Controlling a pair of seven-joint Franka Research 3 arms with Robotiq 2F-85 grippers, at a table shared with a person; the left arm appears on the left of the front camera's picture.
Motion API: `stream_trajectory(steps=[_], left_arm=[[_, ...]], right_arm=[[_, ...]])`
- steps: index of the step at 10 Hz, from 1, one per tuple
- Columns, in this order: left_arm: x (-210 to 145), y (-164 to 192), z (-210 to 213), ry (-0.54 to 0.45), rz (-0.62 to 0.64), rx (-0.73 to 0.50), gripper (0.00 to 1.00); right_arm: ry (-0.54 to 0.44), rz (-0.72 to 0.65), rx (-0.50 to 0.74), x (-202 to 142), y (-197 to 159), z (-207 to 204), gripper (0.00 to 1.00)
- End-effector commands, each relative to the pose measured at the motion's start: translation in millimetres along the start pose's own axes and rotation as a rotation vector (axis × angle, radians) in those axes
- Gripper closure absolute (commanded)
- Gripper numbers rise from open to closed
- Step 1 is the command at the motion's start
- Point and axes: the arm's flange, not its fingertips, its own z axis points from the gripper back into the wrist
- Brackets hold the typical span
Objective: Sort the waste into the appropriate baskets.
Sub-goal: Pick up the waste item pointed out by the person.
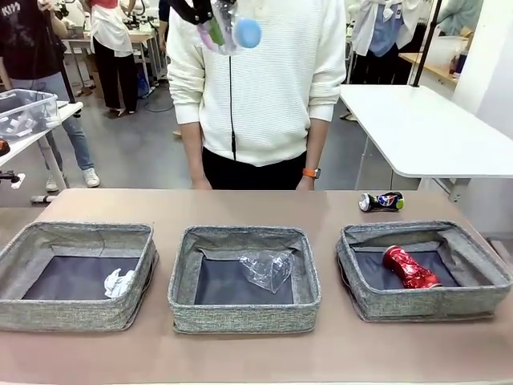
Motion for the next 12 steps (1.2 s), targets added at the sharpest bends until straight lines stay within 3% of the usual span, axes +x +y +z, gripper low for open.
stream_trajectory(steps=[1,2,5,7,8,12], left_arm=[[-3,17,4,0.051,-0.104,-0.04,0.77],[-6,20,6,0.139,-0.173,-0.053,0.77],[-13,25,-6,0.223,-0.247,-0.025,0.77],[-12,30,-11,0.174,-0.34,-0.043,0.77],[-15,9,-7,0.185,-0.23,-0.028,0.77],[-15,9,-7,0.185,-0.23,-0.028,0.77]], right_arm=[[-0.011,0.012,0.009,1,2,-1,0.0],[-0.011,0.012,0.009,1,2,-1,0.0],[-0.011,0.012,0.009,1,2,-1,0.0],[-0.011,0.012,0.009,1,2,-1,0.0],[-0.011,0.012,0.009,1,2,-1,0.0],[-0.011,0.012,0.009,1,2,-1,0.0]])
